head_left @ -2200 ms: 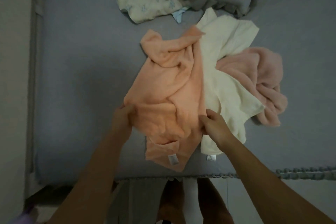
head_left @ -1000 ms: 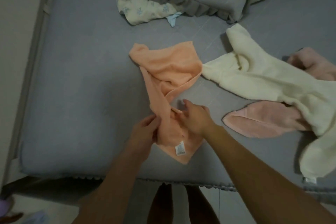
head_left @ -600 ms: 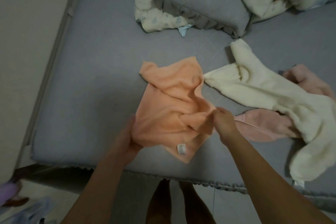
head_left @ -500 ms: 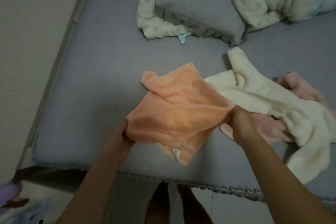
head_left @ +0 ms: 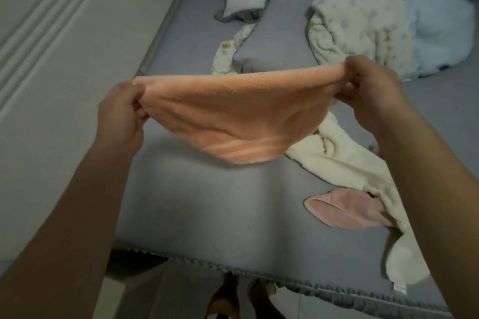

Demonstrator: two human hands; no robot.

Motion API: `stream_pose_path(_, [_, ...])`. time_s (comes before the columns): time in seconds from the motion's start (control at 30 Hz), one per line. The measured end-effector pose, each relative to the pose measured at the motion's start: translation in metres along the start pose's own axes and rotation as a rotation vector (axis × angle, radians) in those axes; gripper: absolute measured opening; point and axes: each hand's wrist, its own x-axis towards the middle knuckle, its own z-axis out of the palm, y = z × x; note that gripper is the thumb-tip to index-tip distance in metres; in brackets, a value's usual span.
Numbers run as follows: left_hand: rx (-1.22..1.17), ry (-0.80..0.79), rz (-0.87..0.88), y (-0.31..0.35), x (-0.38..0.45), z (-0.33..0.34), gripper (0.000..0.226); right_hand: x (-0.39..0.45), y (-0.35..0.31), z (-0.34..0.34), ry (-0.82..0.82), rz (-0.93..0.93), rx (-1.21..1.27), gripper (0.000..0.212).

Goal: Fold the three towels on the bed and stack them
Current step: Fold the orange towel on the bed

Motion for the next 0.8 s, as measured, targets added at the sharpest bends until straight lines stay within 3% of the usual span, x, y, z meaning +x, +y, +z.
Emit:
stream_pose_path(0.13, [0.071,0.009,0.089,-0.011,-0.021,-0.021,0.007,-0.015,0.008,-0.008,-0.063,-0.078,0.003,0.012])
stream_pose_path(0.23, [0.373,-0.023,0.073,-0.073,-0.046,-0.050,0.012,-0.022,0.062,-0.019,-0.087,-0.014,-0.043,0.015])
stream_pose_path(0.33, [0.426,0.011,-0.195,-0.159,-0.079,-0.083,0.024,-0.039,0.149,-0.037,-0.044,0.193,-0.176,0.012])
stream_pose_path(0.43, [0.614,0.100,-0.499,-0.244,-0.113,-0.114,0.025,-0.072,0.245,-0.064,-0.098,0.373,-0.500,0.015])
stream_pose_path(0.53, [0.834,-0.131,-0.698,-0.316,-0.150,-0.141,0.023,-0.103,0.328,-0.090,-0.215,0.558,-0.752,0.022])
stream_pose_path(0.63, [0.839,-0.314,-0.915,-0.358,-0.174,-0.155,0.017,-0.122,0.376,-0.101,-0.373,0.708,-0.958,0.021])
stream_pose_path(0.73, [0.886,-0.397,-0.874,-0.373,-0.165,-0.159,0.012,-0.123,0.394,-0.098,-0.354,0.658,-1.029,0.033])
stream_pose_path(0.8, [0.881,-0.382,-0.776,-0.370,-0.149,-0.152,0.023,-0.120,0.394,-0.096,-0.322,0.584,-1.035,0.037])
